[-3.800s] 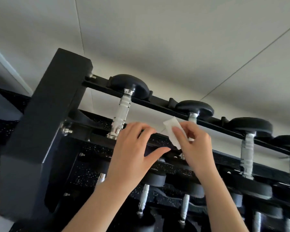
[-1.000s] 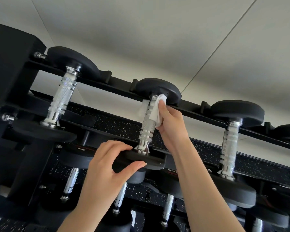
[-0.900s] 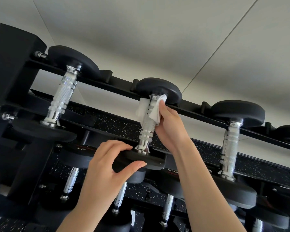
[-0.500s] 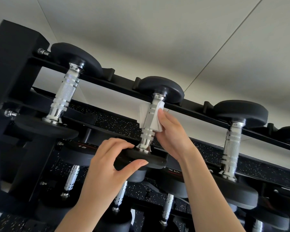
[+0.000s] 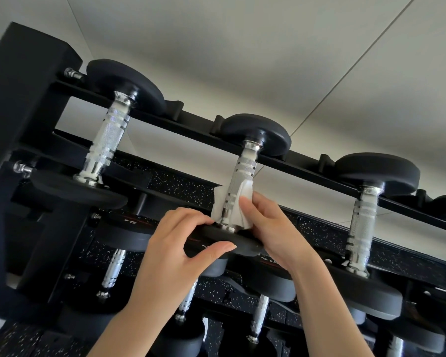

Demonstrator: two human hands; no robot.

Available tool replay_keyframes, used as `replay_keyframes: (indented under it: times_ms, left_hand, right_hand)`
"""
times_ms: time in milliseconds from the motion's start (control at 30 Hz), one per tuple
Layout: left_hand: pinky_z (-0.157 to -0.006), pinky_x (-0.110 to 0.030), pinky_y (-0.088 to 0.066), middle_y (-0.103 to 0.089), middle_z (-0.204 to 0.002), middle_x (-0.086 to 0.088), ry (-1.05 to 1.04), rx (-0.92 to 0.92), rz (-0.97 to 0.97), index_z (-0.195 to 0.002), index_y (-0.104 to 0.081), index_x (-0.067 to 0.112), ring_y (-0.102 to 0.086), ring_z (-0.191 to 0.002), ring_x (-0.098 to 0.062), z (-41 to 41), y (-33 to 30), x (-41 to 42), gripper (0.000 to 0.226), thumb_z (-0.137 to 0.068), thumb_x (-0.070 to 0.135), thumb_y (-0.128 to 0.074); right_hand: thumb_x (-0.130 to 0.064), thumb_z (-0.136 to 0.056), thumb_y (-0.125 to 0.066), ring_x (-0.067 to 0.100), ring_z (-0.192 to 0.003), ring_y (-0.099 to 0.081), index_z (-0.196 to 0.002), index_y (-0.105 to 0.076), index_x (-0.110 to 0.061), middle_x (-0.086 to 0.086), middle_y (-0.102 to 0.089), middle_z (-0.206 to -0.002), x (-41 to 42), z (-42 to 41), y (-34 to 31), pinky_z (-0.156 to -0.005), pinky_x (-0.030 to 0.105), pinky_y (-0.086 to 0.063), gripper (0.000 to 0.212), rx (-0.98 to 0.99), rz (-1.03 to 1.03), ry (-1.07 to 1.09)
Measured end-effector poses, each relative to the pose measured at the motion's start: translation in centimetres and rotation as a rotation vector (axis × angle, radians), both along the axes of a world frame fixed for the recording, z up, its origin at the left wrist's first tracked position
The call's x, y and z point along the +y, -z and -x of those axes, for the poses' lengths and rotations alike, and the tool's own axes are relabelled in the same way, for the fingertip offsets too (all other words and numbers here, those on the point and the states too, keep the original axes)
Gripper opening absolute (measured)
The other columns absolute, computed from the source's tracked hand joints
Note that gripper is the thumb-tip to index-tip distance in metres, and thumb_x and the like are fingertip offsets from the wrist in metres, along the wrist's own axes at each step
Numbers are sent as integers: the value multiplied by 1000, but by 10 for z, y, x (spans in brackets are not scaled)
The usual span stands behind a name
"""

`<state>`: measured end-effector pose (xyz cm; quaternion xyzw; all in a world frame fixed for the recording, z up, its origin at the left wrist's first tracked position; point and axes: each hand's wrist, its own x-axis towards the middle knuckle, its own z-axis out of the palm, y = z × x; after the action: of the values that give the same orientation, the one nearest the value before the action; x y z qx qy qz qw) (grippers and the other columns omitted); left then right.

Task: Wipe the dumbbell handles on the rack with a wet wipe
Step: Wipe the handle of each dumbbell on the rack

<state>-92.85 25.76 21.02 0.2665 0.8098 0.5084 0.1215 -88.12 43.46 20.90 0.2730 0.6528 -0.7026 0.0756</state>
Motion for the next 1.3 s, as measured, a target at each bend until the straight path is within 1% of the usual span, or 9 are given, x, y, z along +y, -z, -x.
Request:
replay_keyframes:
  times_ms: [167,267,367,433,567,800,933,1133,1300]
  left_hand:
    - [-85,-9,-37,-58,-97,18,-2,19,13,-95,-68,22,-55,-97,-6,0,1,0,42,-73,57,-63]
    - [-84,-11,-38,-58,-97,19,-6,13,9,-95,-68,23,-55,-97,-7,0,3,0,41,-73,57,-64]
    - [-83,-13,-40,-57,-97,20,-7,5,-1,-96,-67,25,-55,-97,-7,0,4,-1,40,-73,58,-64]
    - [-84,-14,-41,-57,-98,20,-11,0,-14,-97,-67,25,-55,-98,-7,-1,4,-2,40,-74,57,-65]
    - [-86,-17,-42,-57,-101,17,-33,-24,-37,-100,-67,22,-56,-101,-9,-2,5,-2,46,-72,58,-65]
    - [-88,-15,-39,-56,-103,17,-53,-61,-48,-101,-66,23,-54,-103,-8,-2,9,-7,49,-70,61,-65]
    - [-86,-13,-39,-54,-101,20,-46,-64,-42,-99,-65,23,-53,-100,-6,0,11,-8,50,-70,63,-64]
    - [-81,-29,-48,-55,-99,17,-62,-78,-67,-96,-66,22,-55,-99,-9,3,13,-7,51,-68,64,-65]
    - [-78,-28,-47,-56,-96,18,-70,-73,-82,-93,-66,24,-54,-97,-8,3,14,-7,50,-66,66,-66]
  right_hand:
    - [-36,-95,-45,27,-91,-62,-104,-59,-17,7,-69,-97,-5,-9,-10,-85,46,-50,25,-70,-388,-154]
    - [-26,-98,-42,14,-61,-48,-89,-57,-12,4,-59,-72,-13,-16,-18,-60,22,-40,22,-65,-488,-141]
    - [-23,-97,-43,5,-51,-34,-76,-55,-11,-5,-44,-56,-19,-21,-25,-50,17,-30,27,-55,-613,-93]
    - [-22,-93,-52,5,-50,-43,-70,-60,-14,-10,-51,-53,-23,-22,-24,-50,14,-34,26,-21,-707,18]
    - [-16,-83,-68,1,-69,-62,-77,-68,-28,-14,-67,-70,-27,-16,-24,-62,13,-49,14,65,-725,234]
    - [-26,-78,-72,0,-68,-54,-87,-74,-31,-11,-67,-78,-22,4,-32,-60,10,-41,10,9,-821,-123]
    - [-44,-78,-66,1,-67,-57,-90,-71,-42,-13,-67,-76,-19,18,-36,-63,20,-50,13,-141,-991,-322]
    - [-50,-82,-60,19,-76,-62,-93,-67,-40,-1,-66,-82,-24,32,-42,-66,35,-54,17,-267,-1150,-441]
    - [-44,-84,-57,23,-79,-62,-98,-64,-39,3,-63,-88,-27,41,-45,-67,36,-54,16,-355,-1226,-503]
